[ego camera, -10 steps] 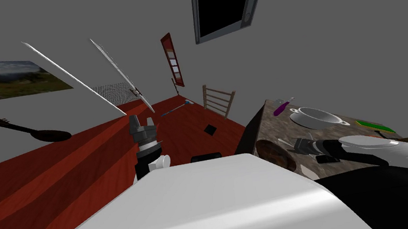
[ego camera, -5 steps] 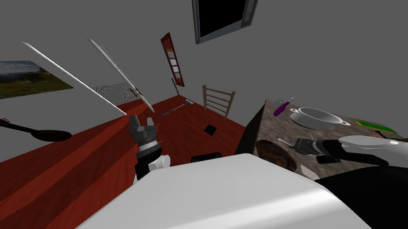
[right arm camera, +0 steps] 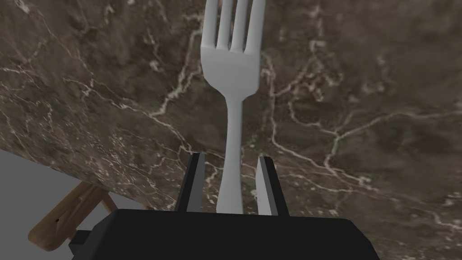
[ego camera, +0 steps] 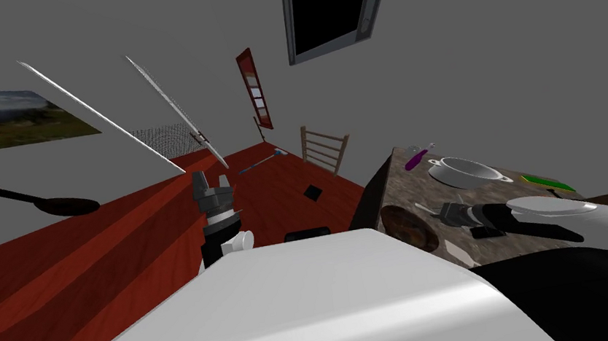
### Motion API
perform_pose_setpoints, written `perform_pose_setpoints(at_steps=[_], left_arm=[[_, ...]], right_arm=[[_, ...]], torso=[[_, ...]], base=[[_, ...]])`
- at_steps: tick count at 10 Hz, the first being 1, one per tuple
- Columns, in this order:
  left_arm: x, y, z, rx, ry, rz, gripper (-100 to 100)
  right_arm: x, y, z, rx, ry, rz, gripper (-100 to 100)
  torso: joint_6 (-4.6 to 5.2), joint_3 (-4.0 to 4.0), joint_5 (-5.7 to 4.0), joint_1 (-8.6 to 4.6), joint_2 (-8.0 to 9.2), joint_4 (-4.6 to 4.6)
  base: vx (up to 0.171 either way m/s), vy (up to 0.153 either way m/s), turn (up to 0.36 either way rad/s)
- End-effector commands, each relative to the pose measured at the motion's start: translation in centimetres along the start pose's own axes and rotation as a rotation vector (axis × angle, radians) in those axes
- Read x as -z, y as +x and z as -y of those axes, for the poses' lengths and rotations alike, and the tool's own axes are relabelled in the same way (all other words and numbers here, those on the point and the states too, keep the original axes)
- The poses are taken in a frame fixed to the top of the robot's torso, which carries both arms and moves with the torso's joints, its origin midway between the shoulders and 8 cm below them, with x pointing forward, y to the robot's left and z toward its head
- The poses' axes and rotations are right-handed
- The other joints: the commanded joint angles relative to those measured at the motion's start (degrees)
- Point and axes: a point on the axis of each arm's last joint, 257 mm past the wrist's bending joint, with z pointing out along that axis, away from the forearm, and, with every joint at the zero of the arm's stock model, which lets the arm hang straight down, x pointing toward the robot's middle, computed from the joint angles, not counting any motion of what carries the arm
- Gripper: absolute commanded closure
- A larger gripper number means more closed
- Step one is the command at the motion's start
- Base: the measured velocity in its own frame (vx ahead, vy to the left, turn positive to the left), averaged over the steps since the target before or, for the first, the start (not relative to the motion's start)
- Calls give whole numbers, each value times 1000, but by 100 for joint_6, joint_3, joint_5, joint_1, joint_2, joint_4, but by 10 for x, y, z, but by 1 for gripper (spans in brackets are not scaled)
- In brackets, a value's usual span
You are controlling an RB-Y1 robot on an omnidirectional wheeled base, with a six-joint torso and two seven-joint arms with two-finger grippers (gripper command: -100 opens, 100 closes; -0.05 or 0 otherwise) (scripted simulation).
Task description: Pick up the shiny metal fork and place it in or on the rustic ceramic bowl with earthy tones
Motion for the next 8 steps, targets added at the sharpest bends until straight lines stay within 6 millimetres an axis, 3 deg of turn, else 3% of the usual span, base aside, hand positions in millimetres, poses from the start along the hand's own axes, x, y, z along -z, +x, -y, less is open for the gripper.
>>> perform_pose_setpoints(at_steps=[1, 4, 5, 8], left_arm=[[0, 0, 0, 0, 0, 0, 0], [0, 0, 0, 0, 0, 0, 0], [0, 0, 0, 0, 0, 0, 0], [0, 0, 0, 0, 0, 0, 0]], right_arm=[[16, -5, 29, 31, 38, -8, 100], [23, -7, 40, 47, 52, -12, 100], [40, -12, 63, 82, 78, -23, 100], [67, -20, 96, 141, 114, -41, 100]], torso=[[0, 0, 0, 0, 0, 0], [-4, 6, 16, 26, 9, 4], [-3, 6, 13, 19, 9, 4], [-8, 18, 27, 57, 29, 9]], base=[[-34, 53, 0], [-33, 44, 1], [-51, 60, 6], [-77, 101, -2]])
